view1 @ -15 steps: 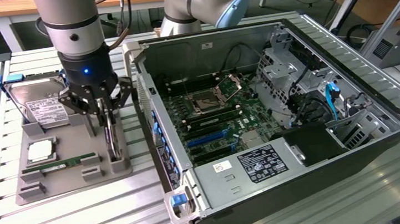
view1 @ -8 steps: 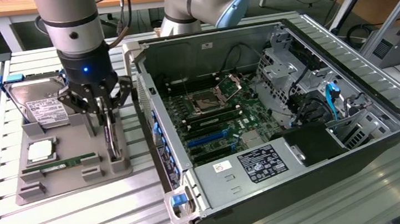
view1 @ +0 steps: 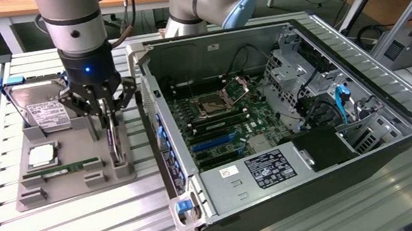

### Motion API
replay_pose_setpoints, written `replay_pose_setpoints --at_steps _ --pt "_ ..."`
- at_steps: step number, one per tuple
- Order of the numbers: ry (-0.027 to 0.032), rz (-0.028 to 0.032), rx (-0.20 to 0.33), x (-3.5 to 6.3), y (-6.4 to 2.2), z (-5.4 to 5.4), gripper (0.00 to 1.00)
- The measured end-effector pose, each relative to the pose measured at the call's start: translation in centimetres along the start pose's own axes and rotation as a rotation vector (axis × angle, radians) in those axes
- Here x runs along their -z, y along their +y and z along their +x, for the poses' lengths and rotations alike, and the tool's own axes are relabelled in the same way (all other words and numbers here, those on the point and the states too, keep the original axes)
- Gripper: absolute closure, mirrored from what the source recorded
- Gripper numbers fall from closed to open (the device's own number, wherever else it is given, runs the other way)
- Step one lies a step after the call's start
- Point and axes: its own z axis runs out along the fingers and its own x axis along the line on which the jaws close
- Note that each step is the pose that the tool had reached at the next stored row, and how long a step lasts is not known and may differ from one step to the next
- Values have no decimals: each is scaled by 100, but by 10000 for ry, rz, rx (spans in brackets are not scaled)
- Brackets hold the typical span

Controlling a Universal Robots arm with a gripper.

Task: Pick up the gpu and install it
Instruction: 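Pick up the gpu and move the gpu toward the slot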

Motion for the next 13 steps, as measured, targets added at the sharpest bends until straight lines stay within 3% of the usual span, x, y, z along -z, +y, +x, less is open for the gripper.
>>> replay_pose_setpoints --at_steps 13 --pt "0 0 0 52 -4 -2 73"
